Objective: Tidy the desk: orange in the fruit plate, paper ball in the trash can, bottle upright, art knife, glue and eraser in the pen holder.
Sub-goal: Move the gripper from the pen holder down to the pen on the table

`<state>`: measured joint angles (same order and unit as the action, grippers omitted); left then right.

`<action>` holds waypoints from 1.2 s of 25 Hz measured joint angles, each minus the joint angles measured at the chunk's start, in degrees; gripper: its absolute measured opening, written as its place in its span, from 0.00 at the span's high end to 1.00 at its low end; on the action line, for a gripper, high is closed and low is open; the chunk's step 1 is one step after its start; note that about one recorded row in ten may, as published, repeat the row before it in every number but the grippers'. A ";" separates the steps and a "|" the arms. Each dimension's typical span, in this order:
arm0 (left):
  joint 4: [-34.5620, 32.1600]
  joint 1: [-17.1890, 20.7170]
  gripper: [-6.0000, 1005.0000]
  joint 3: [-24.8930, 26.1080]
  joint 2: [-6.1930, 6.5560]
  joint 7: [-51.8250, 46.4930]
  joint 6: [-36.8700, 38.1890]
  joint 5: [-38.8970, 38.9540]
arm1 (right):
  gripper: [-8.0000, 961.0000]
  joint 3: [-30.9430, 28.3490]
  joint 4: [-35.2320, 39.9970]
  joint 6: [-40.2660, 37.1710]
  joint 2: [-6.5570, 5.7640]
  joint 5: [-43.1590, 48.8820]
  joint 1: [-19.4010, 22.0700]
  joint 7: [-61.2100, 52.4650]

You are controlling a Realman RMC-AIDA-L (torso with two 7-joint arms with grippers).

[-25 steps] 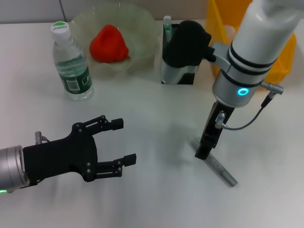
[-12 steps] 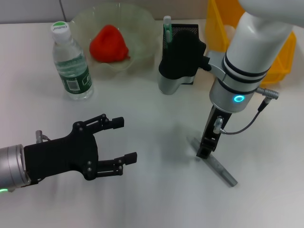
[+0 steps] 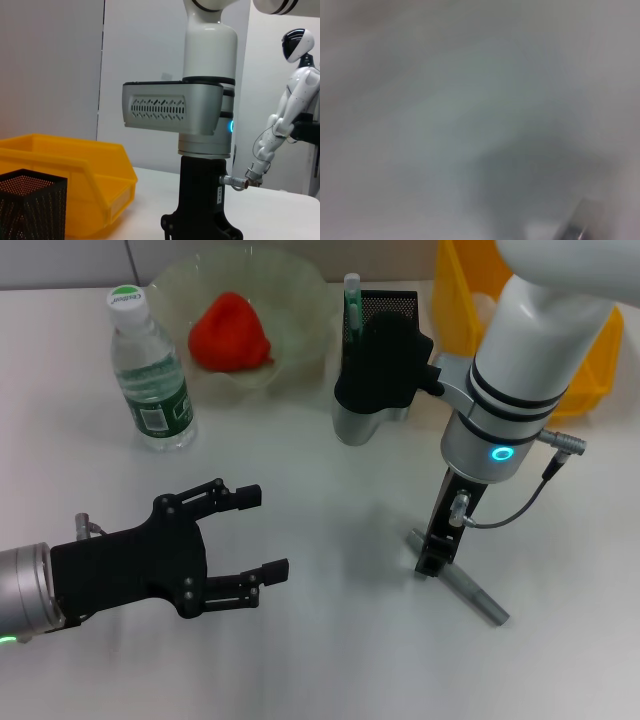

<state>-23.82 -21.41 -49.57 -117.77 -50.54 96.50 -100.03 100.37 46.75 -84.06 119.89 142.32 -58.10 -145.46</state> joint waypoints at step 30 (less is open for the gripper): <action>0.00 -0.36 0.14 0.07 -0.18 0.00 0.00 0.01 | 0.84 -0.10 -1.73 1.39 -0.01 0.45 -0.66 -0.03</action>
<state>-23.82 -21.77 -49.49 -117.95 -50.54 96.50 -100.02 100.27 45.02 -82.67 119.88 142.77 -58.75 -145.49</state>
